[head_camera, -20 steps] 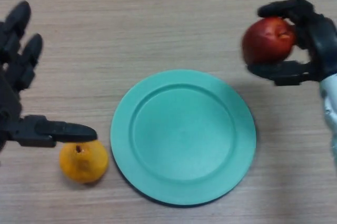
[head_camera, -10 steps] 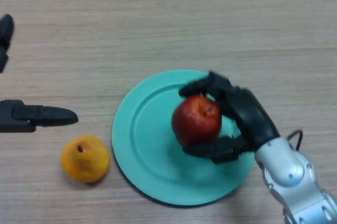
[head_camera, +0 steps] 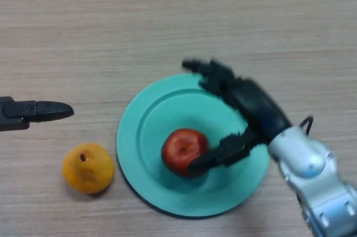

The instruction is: Pick up the red apple and place it on the plate

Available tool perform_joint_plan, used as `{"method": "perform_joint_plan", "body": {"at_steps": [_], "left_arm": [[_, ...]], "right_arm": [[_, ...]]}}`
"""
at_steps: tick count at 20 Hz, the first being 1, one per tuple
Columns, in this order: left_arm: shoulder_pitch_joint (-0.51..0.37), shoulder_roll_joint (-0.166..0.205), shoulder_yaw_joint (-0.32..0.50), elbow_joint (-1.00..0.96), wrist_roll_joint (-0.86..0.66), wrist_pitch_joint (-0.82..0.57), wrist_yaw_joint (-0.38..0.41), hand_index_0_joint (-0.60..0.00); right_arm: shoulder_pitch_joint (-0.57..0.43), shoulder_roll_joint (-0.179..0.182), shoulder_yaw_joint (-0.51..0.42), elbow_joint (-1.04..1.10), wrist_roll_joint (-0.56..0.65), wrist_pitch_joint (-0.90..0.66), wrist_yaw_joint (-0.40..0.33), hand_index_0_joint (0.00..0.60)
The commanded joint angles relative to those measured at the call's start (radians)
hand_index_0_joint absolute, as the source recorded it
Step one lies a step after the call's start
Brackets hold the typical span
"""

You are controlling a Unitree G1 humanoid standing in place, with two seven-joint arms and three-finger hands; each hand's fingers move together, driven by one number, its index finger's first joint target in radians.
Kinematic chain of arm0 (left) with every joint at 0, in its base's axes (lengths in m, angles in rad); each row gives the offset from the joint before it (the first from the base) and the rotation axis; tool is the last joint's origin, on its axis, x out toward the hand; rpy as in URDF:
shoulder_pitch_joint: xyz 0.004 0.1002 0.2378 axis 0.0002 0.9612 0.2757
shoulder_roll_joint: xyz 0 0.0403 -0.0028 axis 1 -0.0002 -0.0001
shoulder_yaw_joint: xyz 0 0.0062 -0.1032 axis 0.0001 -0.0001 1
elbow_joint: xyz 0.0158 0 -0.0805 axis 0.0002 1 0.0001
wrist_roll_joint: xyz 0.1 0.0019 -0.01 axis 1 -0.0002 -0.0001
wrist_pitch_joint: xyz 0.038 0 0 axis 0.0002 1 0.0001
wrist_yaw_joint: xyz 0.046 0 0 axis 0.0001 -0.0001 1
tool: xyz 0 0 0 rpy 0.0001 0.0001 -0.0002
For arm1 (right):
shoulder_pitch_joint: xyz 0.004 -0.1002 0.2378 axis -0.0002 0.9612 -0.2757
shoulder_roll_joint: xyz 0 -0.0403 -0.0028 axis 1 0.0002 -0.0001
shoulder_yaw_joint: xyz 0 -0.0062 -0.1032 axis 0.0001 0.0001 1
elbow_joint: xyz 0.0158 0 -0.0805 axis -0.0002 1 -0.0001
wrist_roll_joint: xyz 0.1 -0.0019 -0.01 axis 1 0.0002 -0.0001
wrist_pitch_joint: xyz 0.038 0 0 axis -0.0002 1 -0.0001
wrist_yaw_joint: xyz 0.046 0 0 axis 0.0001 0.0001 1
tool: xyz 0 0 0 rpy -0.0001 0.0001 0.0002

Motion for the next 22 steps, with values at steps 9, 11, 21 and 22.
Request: {"method": "perform_joint_plan", "body": {"at_steps": [9, 11, 21, 22], "left_arm": [[-0.035, 0.053, 0.031, -0.011, -0.004, -0.128, -0.061, 0.0], [-0.05, 0.051, 0.02, 0.025, -0.002, -0.174, -0.054, 0.0], [-0.11, 0.077, -0.014, 0.045, -0.064, -0.05, -0.114, 0.0], [-0.114, 0.085, -0.015, 0.036, -0.068, -0.031, -0.112, 0.0]], "right_arm": [[0.04, -0.102, -0.44, -0.325, 0.409, 0.089, 0.023, 0.0], [0.107, -0.123, -0.478, -0.344, 0.457, 0.093, 0.025, 0.0], [0.075, -0.152, -0.51, -0.343, 0.535, 0.012, -0.073, 0.0], [0.08, -0.148, -0.501, -0.326, 0.524, -0.011, -0.079, 0.0]]}}
